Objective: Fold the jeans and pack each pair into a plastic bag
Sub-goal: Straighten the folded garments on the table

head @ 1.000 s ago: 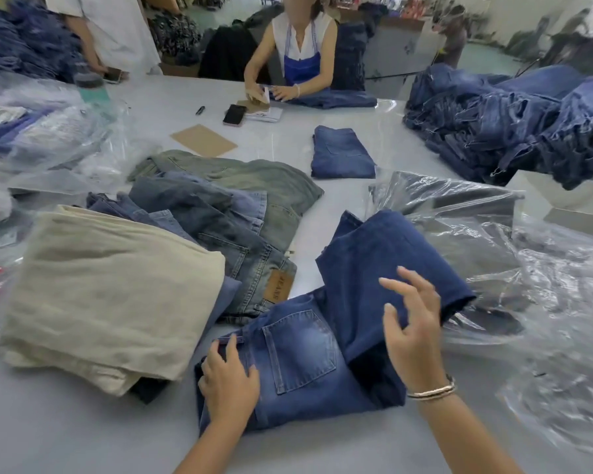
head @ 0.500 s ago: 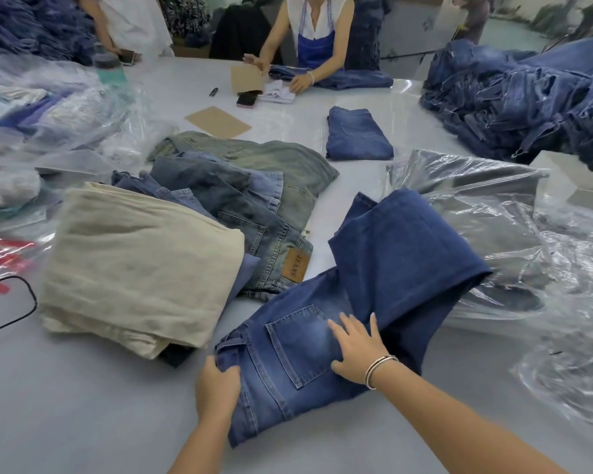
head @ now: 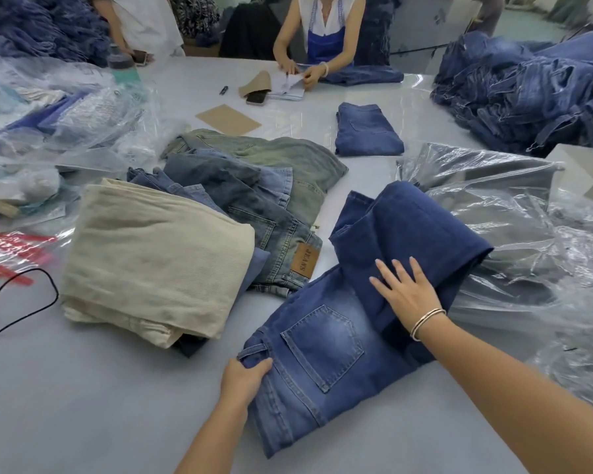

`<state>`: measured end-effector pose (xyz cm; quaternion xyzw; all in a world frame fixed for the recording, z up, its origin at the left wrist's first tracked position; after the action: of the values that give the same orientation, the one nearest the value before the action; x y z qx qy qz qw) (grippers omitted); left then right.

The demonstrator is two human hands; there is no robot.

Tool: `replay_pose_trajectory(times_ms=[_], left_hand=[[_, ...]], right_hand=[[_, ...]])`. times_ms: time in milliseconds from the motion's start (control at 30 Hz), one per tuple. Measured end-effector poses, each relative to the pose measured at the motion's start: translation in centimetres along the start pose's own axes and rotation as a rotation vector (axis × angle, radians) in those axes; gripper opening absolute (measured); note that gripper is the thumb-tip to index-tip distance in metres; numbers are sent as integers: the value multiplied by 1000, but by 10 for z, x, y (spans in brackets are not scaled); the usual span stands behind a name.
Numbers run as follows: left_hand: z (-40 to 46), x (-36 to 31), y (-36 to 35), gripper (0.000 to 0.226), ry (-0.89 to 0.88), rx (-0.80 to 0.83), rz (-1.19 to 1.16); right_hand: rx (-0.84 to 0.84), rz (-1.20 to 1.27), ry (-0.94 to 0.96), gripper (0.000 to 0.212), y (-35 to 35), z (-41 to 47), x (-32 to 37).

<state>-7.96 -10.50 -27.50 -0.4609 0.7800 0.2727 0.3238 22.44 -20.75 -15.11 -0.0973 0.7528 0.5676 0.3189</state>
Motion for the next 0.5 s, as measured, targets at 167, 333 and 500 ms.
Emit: replay_pose_trajectory(times_ms=[167, 333, 500], left_hand=[[-6, -65, 21, 31, -340, -117, 202], [-6, -133, 55, 42, -481, -173, 391], [7, -185, 80, 44, -463, -144, 170]], right_hand=[[-235, 557, -227, 25, 49, -12, -42], [-438, 1204, -450, 15, 72, -36, -90], [-588, 2023, -534, 28, 102, -65, -97]])
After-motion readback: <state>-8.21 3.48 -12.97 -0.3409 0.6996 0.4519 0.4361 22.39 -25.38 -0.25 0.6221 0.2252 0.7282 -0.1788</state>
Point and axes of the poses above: each hand's wrist, its own z-axis towards the middle knuckle, its own y-axis out of the back of the hand, x = y × z, the point moved 9 cm from there along z, towards the middle knuckle, and after that the axes turned 2 degrees about x, right-handed, at the moved point
